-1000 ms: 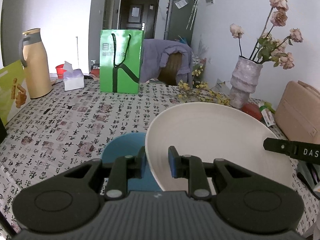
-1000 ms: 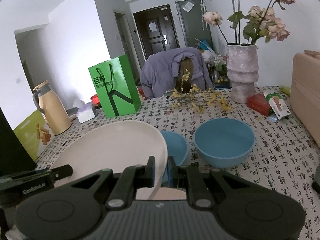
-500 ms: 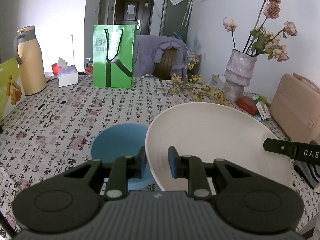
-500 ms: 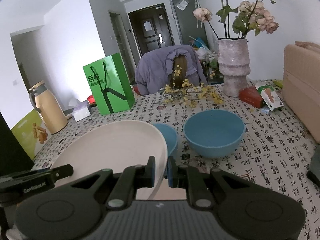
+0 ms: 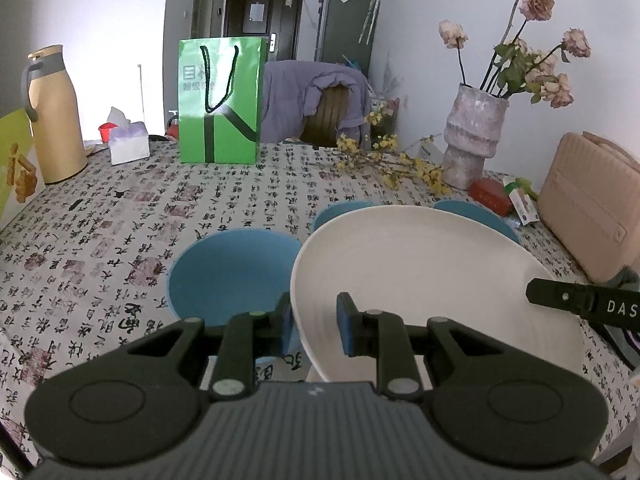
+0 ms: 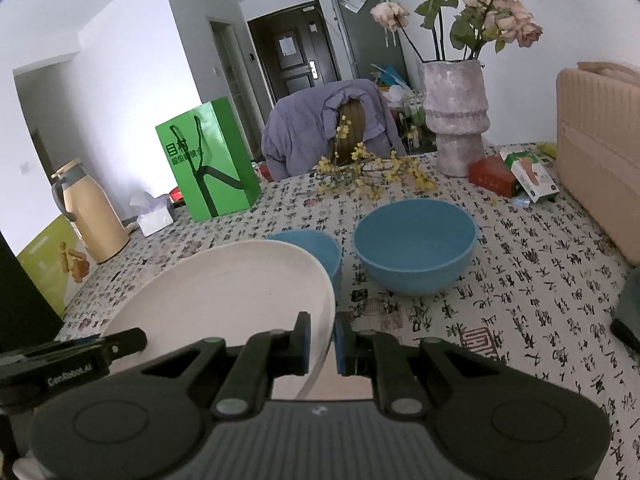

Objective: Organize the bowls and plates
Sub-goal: 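Carry the cream plate over beside the blue bowls with both grippers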

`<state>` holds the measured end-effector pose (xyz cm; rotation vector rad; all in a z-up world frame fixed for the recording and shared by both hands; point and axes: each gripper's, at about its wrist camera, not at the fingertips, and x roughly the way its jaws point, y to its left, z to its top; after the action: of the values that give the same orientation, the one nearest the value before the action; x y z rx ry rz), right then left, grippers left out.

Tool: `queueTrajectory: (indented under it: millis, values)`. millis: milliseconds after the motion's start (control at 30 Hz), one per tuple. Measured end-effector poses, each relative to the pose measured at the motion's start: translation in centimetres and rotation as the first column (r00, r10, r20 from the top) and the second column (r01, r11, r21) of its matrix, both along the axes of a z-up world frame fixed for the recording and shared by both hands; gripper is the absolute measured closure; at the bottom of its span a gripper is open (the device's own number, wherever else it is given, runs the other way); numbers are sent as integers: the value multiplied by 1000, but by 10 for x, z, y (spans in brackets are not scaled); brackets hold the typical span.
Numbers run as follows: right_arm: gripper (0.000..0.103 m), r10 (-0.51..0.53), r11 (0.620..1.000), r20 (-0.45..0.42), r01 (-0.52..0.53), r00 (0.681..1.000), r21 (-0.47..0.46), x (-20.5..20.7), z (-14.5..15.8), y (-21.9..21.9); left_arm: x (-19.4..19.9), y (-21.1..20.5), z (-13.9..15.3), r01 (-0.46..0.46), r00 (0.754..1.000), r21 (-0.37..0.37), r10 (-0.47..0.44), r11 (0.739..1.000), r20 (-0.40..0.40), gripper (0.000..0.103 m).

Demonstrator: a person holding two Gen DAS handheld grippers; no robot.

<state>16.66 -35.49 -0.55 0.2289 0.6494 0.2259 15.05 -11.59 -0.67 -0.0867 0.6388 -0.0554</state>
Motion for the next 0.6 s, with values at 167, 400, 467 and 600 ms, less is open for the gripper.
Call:
queueTrajectory:
  millis: [167, 400, 467, 600]
  values:
    - [91, -5, 1000, -5, 5, 1000, 3, -1, -4, -2, -1, -3, -4, 5, 1000, 5, -5, 1000, -8, 81]
    - [91, -12, 1000, -17, 12, 1000, 3, -2, -10, -4, -2, -7, -11, 14, 1000, 11, -14, 1000, -19, 80]
    - [91, -14, 1000, -19, 14, 1000, 1, -3, -12, -4, -1, -7, -13, 18, 1000, 9, -17, 1000, -26, 80]
    - [91, -18, 1000, -27, 18, 999, 0, -3, -15, -5, 0, -9, -17, 26, 999, 11, -26, 1000, -37, 80]
